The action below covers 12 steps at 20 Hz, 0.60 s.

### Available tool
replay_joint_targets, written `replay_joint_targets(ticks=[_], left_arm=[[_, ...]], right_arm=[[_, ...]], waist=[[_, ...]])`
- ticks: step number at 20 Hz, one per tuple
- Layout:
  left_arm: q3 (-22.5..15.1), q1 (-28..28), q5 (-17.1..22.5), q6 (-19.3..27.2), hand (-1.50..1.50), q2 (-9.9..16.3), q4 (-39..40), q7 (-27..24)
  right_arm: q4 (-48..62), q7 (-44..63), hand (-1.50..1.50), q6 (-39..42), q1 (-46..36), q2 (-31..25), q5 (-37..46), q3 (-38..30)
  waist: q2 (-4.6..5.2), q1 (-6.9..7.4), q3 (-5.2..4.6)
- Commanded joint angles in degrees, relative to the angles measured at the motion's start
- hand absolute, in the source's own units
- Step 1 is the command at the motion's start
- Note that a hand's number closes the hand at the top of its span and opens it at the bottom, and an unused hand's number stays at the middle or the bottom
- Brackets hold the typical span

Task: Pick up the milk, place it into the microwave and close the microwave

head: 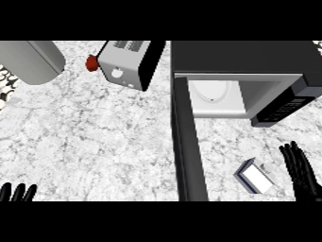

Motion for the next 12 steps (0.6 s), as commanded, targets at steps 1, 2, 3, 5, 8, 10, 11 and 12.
replay_joint_targets(ticks=[1,2,3,5,8,10,11,12], left_arm=[[-2.8,1.8,-2.7,0.6,-1.50,-0.8,3.6,-4.7],[-0.9,-0.7,-0.3,0.9,-1.50,-0.4,1.4,-0.5],[1.9,2.1,3.8,-1.3,-1.50,1.8,-1.7,-1.1],[5.3,-1.8,4.9,-1.1,-1.50,2.7,-1.3,1.5],[1.3,0.5,2.3,-0.6,-1.50,1.1,0.9,-1.9],[-1.7,2.7,0.0,-0.4,-1.50,1.1,0.2,-2.5],[2.5,3.5,4.8,-1.8,-1.50,3.0,-2.8,-1.2],[-1.5,1.9,-0.6,0.9,-1.50,0.6,-0.5,-1.6]], right_arm=[[4.8,-0.7,-1.50,2.3,-3.4,-3.8,-1.5,-4.0],[10.2,-3.0,-1.50,-0.2,-5.9,-1.9,2.4,-1.8],[13.7,-3.5,-1.50,1.5,-8.3,-3.8,0.4,-4.1],[13.1,-4.7,-1.50,2.7,-7.0,-4.8,0.8,-4.1],[17.8,-8.7,-1.50,5.3,-5.8,-6.2,1.1,-4.2],[22.3,-7.9,-1.50,0.9,-11.1,-3.9,4.7,-2.8],[26.1,-12.5,-1.50,2.2,-10.3,-6.3,5.1,-4.1],[26.8,-10.5,-1.50,3.0,-11.7,-7.2,3.3,-5.8]], waist=[[-0.02,0.03,-0.01],[0.06,0.00,0.00],[0.04,0.28,0.01],[0.04,-0.13,-0.01],[0.00,-0.09,-0.01],[0.01,0.20,0.00],[0.02,0.25,0.01],[0.03,0.07,0.01]])
